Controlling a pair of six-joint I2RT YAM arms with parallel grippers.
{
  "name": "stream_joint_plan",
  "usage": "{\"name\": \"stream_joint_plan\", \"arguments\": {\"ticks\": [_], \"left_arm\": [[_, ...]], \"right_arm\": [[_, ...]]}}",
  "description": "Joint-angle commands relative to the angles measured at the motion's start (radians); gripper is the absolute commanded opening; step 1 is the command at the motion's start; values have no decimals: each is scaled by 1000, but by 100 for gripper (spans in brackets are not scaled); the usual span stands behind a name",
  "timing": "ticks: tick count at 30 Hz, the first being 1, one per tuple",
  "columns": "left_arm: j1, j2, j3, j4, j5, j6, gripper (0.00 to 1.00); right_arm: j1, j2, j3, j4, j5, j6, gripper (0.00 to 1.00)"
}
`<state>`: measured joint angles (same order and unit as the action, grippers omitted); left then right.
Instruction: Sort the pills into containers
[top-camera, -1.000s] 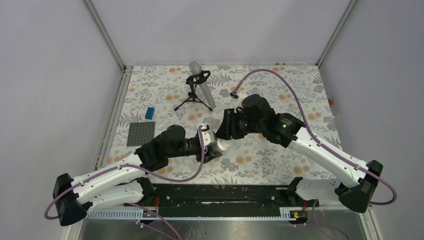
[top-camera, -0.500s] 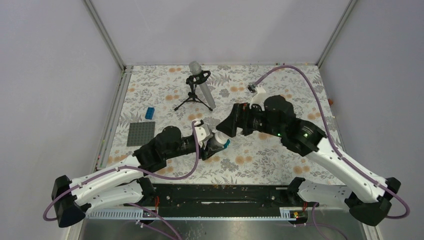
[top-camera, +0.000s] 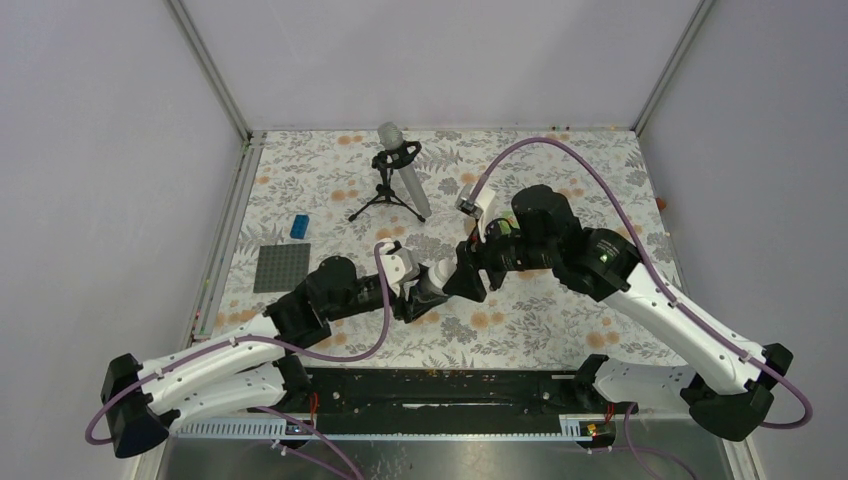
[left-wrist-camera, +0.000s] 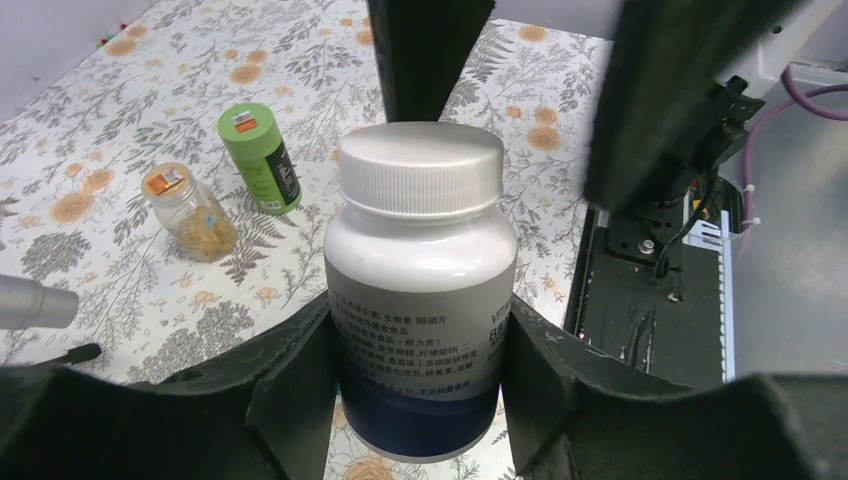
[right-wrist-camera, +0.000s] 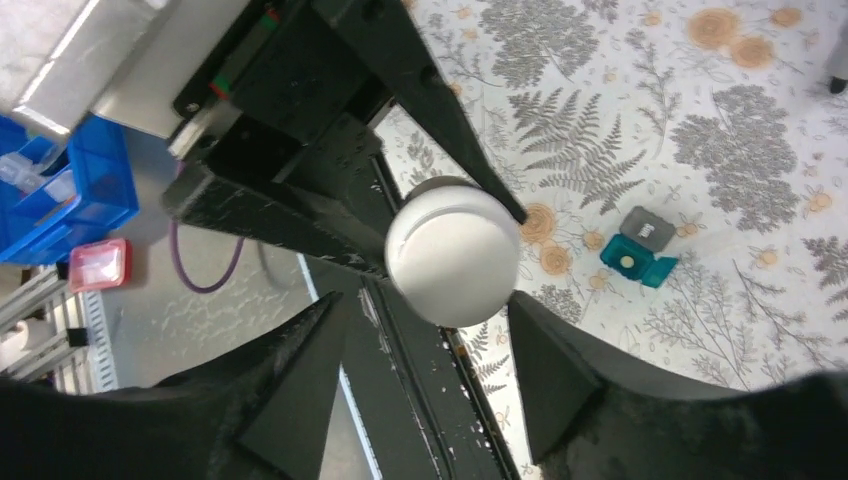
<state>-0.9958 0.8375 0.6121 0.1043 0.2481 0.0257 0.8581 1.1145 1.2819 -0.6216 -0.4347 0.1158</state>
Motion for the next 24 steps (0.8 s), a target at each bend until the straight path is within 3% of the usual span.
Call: {"name": "stream_joint_plan", "arguments": {"ticks": [1,3,6,16,24], "left_arm": [[-1,7,-4,131,22,-4,0],[-1,18,4,130,21,5,0],[-1,32,13,125,46,25,0],[-1,47,11,151,151,92,0],[-1,38,-21,202,134,84,0]], "right_arm": [[-4,-4,54,-17,8,-78,55],[-4,11,90,-34,15,-44,45],[-4,30,111,-33,25,8,41],[-4,96,122,-35,372,174,57],[-30,168,196,-87,514,286,63]]}}
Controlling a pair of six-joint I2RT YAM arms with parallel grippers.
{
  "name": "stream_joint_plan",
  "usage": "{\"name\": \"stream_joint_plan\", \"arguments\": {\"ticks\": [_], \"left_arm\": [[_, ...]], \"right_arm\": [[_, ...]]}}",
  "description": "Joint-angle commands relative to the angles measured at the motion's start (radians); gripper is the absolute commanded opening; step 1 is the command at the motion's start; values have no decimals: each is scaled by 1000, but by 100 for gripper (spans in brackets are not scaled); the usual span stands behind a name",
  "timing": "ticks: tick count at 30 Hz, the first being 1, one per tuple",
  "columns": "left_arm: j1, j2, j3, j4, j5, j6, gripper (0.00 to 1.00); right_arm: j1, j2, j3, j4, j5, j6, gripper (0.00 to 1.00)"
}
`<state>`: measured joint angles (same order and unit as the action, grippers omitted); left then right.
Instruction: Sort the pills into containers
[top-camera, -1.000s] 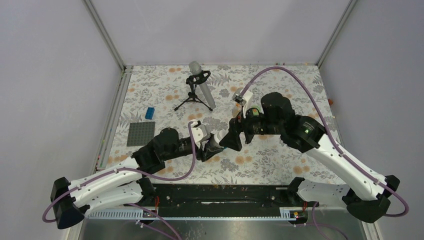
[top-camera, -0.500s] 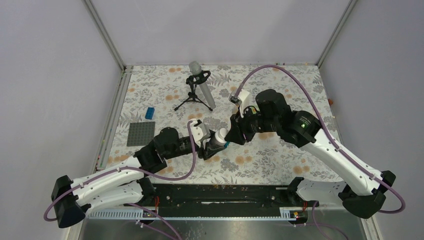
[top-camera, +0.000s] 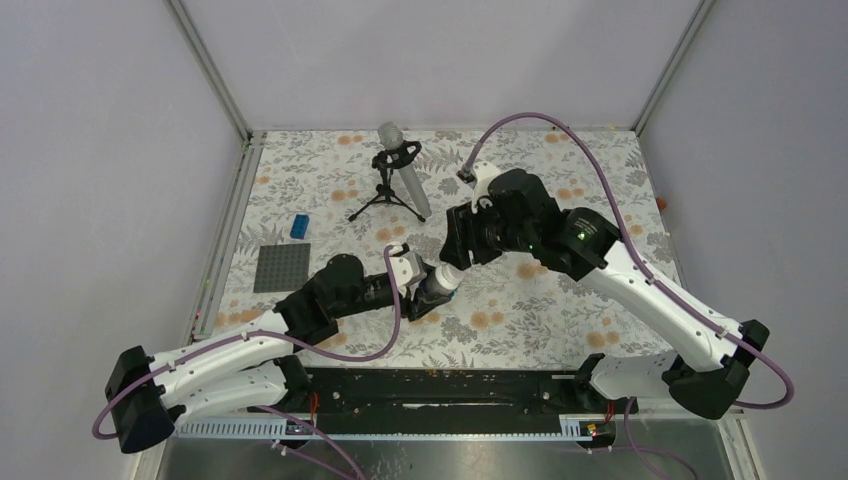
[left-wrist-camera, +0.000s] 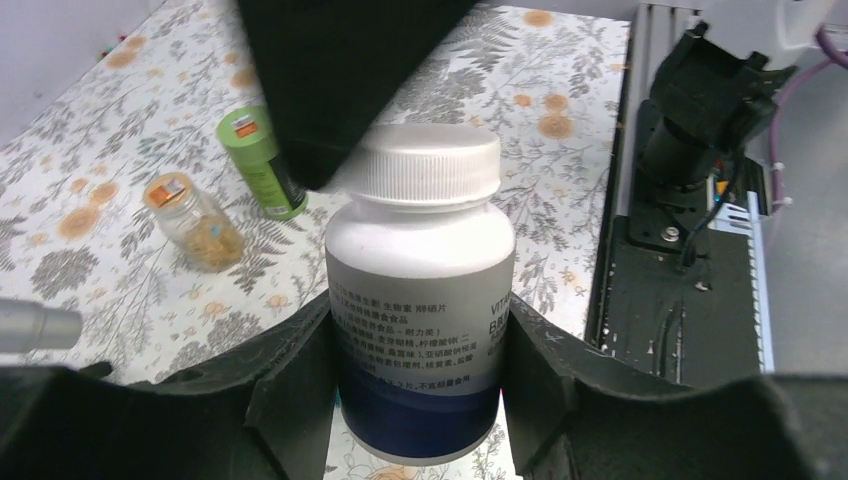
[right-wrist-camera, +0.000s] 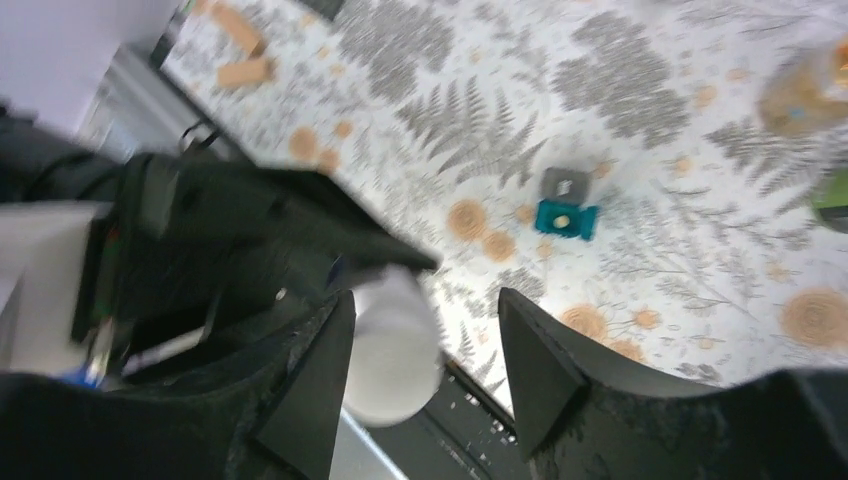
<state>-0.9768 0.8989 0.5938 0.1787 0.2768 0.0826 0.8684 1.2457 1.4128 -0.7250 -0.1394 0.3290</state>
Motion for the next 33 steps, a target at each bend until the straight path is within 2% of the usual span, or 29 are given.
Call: {"name": "stream_joint_plan", "arguments": {"ticks": [1,4,8,11,13,17,24,28,33], "left_arm": [[-20,-23,-6,128,100,28,0],[-20,-18,-15,134,64,30,0],[-20,-3,-19,142,47,28,0],[-21,11,-11,138,59,29,0],[-20,17,-8,134,75,33,0],[-20,35,-11,175,113,43,0],[-15,58,-16,234,224,71,0],[-4,82,8,232,278,69,0],[9,99,29,229,320,74,0]], "right_arm": [[-47,42,70,13,219,87,65],[-58,21,67,23,152,66,76],[-62,-51,20,76,-75,-52,93],[-62,-82,0,60,-214,-138,96],[-62,-87,3,24,-250,-183,96],[-61,-110,-11,-55,-265,-308,87],[-62,-131,-17,-150,-290,-470,82],[-69,-88,29,-214,-354,-493,65],[-69,-59,33,-231,-342,-501,65]]}}
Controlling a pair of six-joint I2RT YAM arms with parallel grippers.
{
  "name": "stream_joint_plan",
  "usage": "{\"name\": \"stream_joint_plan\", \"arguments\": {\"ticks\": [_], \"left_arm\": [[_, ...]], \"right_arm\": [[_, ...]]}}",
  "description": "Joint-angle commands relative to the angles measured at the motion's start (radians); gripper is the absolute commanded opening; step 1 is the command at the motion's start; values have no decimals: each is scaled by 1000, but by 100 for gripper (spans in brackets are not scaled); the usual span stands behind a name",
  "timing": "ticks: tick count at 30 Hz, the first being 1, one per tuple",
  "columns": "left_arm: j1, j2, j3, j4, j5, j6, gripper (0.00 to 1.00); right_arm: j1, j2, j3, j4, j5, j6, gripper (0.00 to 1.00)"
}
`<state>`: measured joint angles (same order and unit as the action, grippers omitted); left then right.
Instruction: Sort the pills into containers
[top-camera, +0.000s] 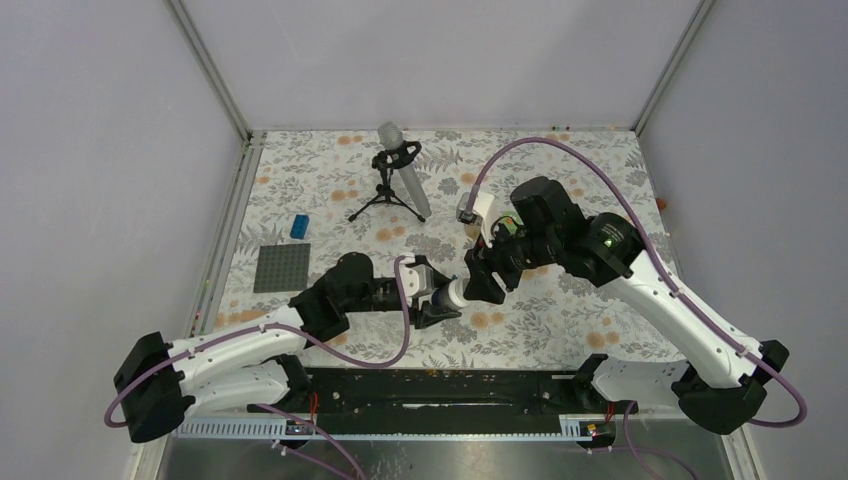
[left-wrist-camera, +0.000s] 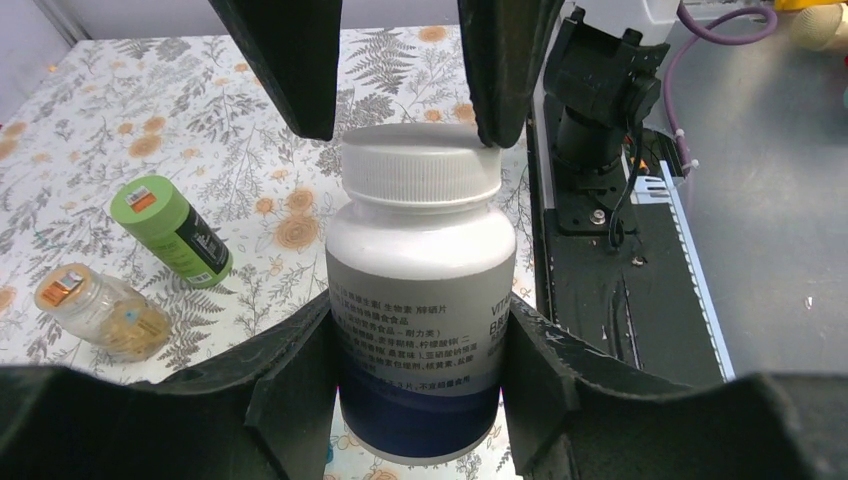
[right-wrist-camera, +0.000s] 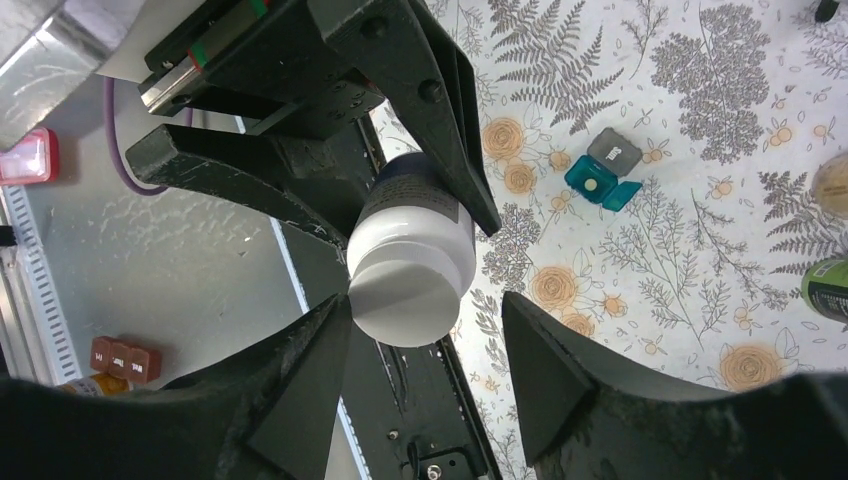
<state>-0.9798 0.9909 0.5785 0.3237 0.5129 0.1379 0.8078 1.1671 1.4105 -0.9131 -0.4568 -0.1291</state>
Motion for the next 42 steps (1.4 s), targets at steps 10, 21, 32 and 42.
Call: {"name": "stream_joint_plan", "arguments": {"ticks": [10,21,32,42], "left_arm": [[32,28,51,98,95,14,0],[36,39,58,107,49,10,0],[36,58,62,75,-248,112,0],[36,64,12,168,-292,64,0]], "right_arm": [[-9,12,5,6,-57,0,69],[-9,61,-5,65,51,110,36],[27,130,-89,324,712,672,10],[22,96,-29,295,680,728,66]]}}
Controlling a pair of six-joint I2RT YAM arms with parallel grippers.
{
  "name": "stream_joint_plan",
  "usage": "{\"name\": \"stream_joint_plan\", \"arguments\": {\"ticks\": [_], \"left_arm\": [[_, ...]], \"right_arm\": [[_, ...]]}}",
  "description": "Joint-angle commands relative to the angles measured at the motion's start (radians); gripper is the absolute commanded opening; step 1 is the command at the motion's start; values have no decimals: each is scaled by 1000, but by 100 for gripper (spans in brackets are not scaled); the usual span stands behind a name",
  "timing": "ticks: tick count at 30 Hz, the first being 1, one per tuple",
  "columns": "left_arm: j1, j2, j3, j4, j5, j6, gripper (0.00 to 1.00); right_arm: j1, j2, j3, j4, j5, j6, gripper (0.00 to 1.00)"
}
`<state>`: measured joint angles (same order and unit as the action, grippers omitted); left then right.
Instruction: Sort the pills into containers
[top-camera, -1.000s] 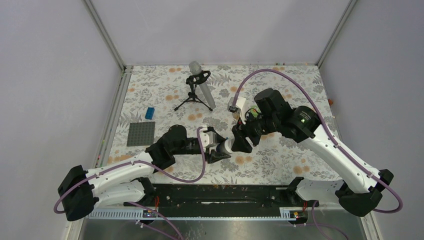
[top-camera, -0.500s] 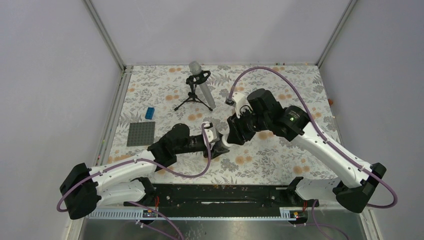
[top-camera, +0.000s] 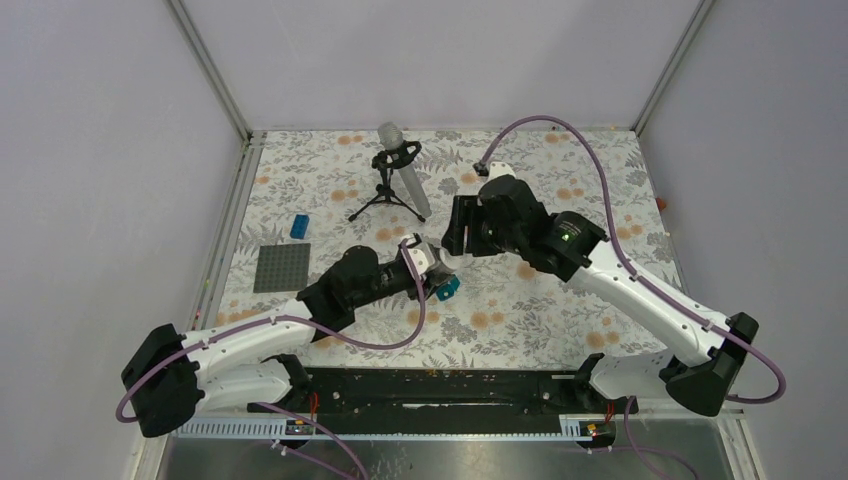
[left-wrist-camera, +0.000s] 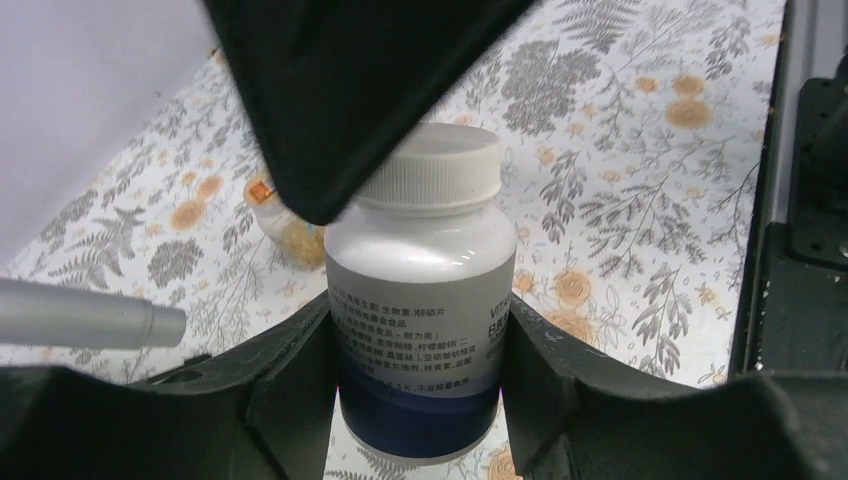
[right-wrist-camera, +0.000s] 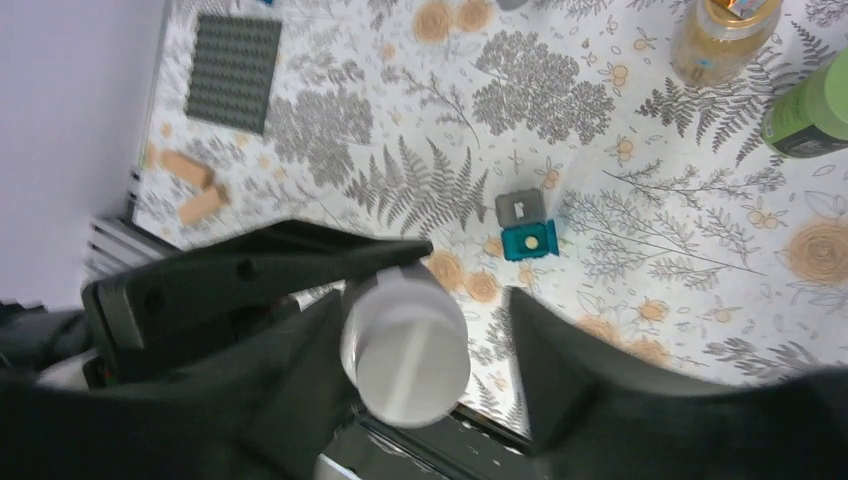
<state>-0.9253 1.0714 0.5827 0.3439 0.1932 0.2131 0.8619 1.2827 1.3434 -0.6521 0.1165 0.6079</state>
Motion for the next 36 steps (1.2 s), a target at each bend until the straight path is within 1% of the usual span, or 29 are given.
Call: {"name": "stream_joint_plan", "arguments": {"ticks": [1,2,4,6,8,10,12,13,14,15,16,18,19,20,22,25,26,27,31,34,36], "left_arm": [[-18,-13,6,158,23,-20,0],[-18,-9,6,167,16,-27,0],[-18,0,8,178,14,-34,0],[-19,5,11,191,17,-44,0],[-18,12,14,205,22,-54,1],[-17,19,19,212,22,-61,3],[-17,28,25,216,18,-71,5],[-18,34,27,219,15,-77,6],[-16,36,27,223,15,-81,8],[-16,41,27,230,16,-86,14],[-14,43,23,243,9,-94,20],[-14,45,10,274,-18,-106,32],[-12,45,3,293,-31,-112,41],[-11,48,-5,310,-57,-119,51],[-11,52,-23,352,-97,-136,66],[-10,72,-37,406,-166,-167,84],[-9,82,-38,419,-197,-177,93],[-10,93,-37,427,-226,-187,98],[-10,128,-41,448,-343,-225,99],[-9,133,-59,477,-458,-285,99],[-7,129,-86,527,-603,-343,99]], "right_arm": [[-31,-34,23,44,65,-27,79],[-32,-49,5,53,22,-43,86],[-32,-75,-31,68,-41,-62,93],[-33,-86,-63,85,-76,-70,95],[-34,-74,-77,93,-99,-80,94],[-35,-53,-77,93,-141,-85,87],[-35,-32,-72,93,-169,-80,76],[-36,-23,-71,93,-173,-75,70],[-39,-16,-71,92,-167,-70,57],[-44,-15,-73,93,-153,-61,47],[-52,-17,-78,94,-137,-45,38],[-77,-31,-94,110,-124,-25,31],[-90,-38,-103,112,-107,-20,29],[-103,-45,-109,108,-75,-18,27],[-142,-58,-122,100,-65,-19,26],[-208,-66,-145,77,-29,-24,25],[-220,-66,-149,62,10,-34,25],[-233,-62,-154,48,67,-44,25],[-316,-39,-215,19,175,-69,25],[-381,-15,-269,-1,309,-79,26],[-454,1,-309,5,357,-77,27]]}}
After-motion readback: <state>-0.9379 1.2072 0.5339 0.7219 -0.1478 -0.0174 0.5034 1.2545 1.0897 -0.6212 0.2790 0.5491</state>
